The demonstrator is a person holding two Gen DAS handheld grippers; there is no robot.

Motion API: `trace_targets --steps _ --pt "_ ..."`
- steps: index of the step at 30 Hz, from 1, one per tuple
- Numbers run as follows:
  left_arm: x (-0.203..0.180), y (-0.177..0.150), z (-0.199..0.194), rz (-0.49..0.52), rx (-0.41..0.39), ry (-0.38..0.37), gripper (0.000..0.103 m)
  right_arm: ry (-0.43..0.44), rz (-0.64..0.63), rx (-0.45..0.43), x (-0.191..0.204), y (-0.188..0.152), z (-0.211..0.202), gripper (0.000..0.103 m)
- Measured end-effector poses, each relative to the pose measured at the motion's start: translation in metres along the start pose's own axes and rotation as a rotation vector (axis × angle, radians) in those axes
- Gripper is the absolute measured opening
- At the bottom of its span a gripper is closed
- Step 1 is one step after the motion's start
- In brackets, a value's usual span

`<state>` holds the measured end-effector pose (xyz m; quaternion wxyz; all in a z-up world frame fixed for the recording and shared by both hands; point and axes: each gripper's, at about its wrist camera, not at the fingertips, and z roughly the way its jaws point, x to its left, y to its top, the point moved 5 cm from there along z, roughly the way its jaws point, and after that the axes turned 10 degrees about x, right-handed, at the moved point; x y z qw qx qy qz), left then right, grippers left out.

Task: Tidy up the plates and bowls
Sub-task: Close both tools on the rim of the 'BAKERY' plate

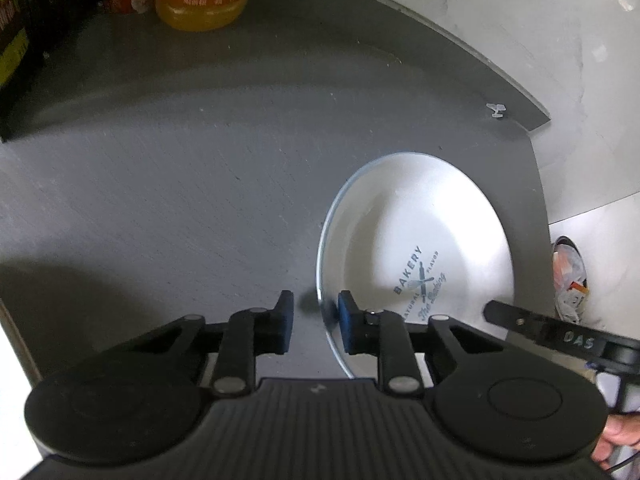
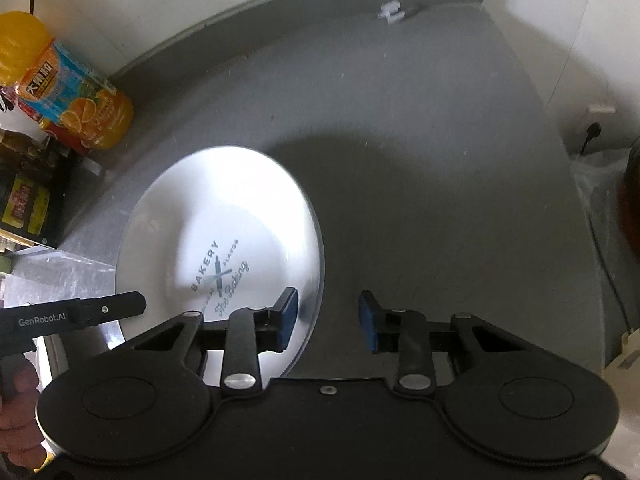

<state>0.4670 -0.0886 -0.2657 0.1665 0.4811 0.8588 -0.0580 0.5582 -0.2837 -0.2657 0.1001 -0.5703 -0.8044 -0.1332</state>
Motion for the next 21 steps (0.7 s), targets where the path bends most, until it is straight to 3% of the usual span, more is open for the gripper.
trace_targets --steps 3,5,8,21 --pt "0.002 -0.001 0.005 -0.02 0.019 -0.034 0.017 0.016 -0.006 0.001 0.0 -0.002 0.005 0.031" --pt "0.005 -0.001 0.009 -0.052 0.031 -0.072 0.012 0.047 -0.016 0.003 0.001 -0.001 0.006 0.022" --pt "0.005 0.0 0.011 -0.063 0.041 -0.088 0.01 0.063 -0.027 0.008 0.002 0.001 0.008 0.017" --pt "0.0 -0.006 0.0 -0.013 0.009 -0.095 0.01 0.05 -0.063 -0.065 0.006 0.0 -0.007 0.013"
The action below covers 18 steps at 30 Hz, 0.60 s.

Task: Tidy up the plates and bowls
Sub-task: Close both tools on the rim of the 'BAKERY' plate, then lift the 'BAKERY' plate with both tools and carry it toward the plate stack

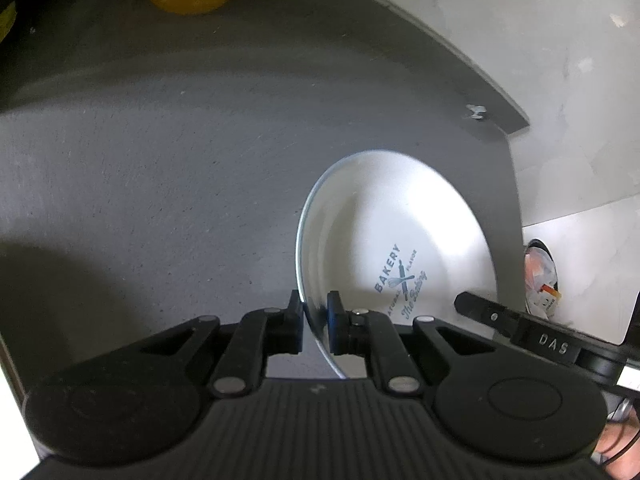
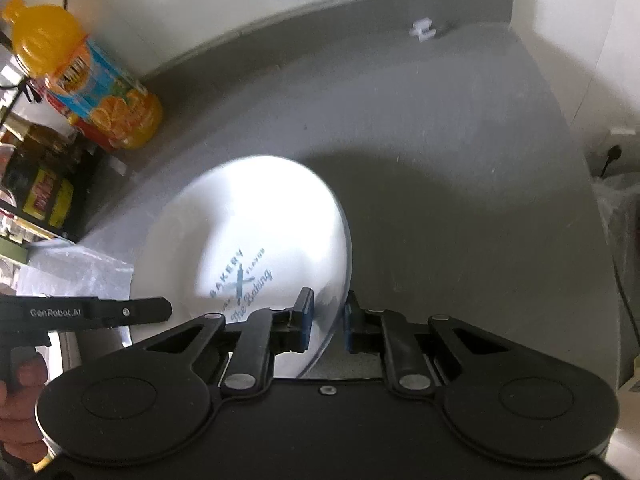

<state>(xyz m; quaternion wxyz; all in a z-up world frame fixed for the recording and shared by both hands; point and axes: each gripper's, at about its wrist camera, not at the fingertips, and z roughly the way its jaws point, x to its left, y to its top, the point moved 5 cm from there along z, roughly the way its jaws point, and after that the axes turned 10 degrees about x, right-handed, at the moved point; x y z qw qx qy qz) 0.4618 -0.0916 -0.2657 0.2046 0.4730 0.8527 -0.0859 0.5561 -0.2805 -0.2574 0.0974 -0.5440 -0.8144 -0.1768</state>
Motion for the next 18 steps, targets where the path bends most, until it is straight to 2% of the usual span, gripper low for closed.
trace_targets --steps 7,18 --pt "-0.006 -0.003 -0.015 0.031 -0.024 -0.01 0.01 0.006 -0.008 -0.052 0.005 -0.001 -0.025 0.011" --pt "-0.027 -0.006 -0.054 0.096 -0.103 -0.073 0.01 -0.016 -0.017 -0.179 0.02 0.002 -0.077 0.011"
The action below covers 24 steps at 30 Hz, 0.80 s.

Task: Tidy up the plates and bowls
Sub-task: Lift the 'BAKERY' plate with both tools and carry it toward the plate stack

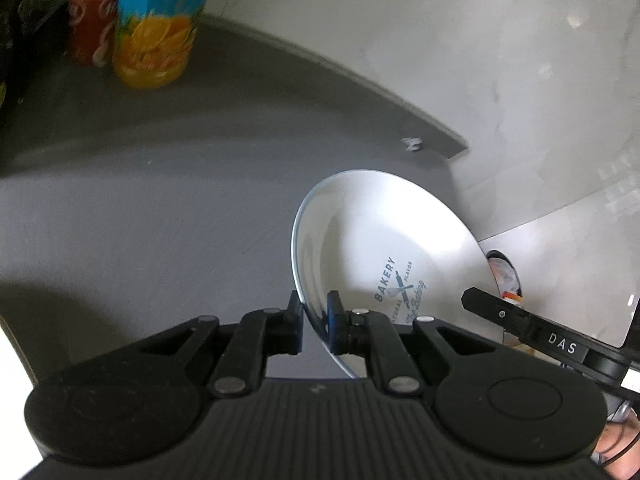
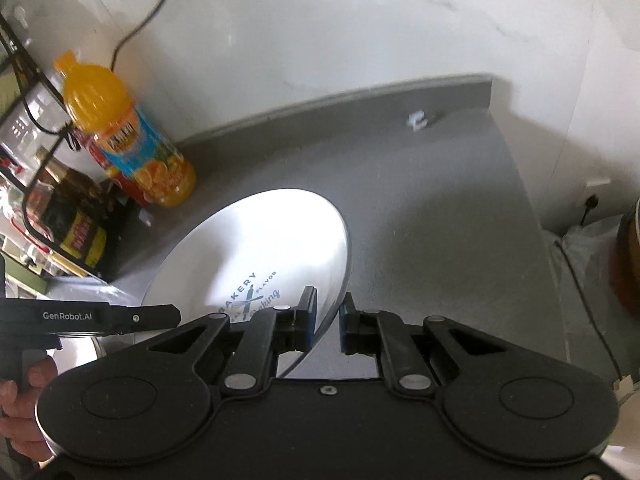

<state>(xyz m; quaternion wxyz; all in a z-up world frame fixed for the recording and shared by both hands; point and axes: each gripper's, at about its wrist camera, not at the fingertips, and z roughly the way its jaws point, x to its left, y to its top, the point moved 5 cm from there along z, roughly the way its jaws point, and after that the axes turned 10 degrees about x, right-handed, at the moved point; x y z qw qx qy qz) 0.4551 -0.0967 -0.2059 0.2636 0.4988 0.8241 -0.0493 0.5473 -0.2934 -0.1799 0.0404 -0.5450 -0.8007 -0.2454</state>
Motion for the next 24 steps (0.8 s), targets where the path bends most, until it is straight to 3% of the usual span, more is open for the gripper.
trace_targets --steps 11,24 --pt "-0.004 -0.002 -0.028 0.058 0.01 -0.027 0.01 -0.034 0.011 -0.057 0.028 -0.011 -0.031 0.011" --pt "0.045 -0.013 -0.079 0.06 -0.002 -0.016 0.01 -0.008 0.026 -0.082 0.091 -0.028 -0.033 0.011"
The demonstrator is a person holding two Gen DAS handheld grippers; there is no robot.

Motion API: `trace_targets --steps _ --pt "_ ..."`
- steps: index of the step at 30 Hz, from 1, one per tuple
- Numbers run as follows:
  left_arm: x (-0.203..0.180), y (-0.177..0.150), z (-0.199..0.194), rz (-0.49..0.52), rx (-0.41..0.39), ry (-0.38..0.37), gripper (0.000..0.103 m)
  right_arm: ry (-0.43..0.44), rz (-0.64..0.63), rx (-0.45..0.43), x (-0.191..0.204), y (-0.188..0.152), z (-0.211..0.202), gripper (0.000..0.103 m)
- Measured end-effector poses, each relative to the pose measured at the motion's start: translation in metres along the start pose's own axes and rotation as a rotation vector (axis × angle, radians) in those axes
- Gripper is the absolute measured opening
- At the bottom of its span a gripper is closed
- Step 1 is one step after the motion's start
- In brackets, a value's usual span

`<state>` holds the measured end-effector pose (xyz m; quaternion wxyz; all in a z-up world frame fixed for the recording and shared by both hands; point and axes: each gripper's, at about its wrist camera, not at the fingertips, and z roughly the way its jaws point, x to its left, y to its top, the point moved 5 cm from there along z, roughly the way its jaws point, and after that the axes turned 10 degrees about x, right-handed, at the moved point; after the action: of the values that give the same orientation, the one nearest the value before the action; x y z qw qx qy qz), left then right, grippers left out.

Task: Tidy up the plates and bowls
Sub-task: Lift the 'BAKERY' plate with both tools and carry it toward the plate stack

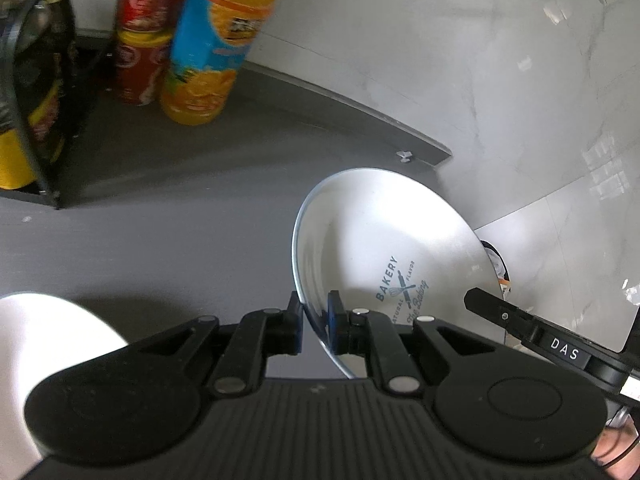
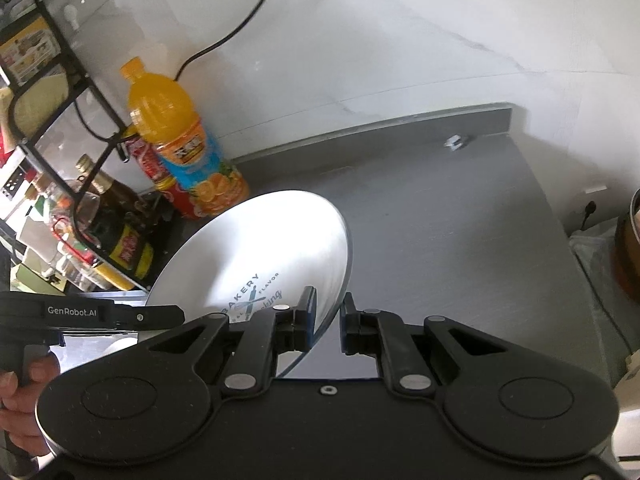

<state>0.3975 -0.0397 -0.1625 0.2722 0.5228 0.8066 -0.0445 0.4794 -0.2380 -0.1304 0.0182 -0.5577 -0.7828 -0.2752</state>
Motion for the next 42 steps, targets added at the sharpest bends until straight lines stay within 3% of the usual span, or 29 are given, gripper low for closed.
trace_targets --steps 22,42 --pt "0.1 -0.023 -0.075 -0.029 -0.003 0.014 0.01 0.022 -0.011 0.019 0.108 -0.05 0.019 0.011" --pt "0.156 -0.073 -0.067 -0.085 0.091 0.031 0.01 0.007 0.018 0.104 0.141 -0.111 0.047 0.011"
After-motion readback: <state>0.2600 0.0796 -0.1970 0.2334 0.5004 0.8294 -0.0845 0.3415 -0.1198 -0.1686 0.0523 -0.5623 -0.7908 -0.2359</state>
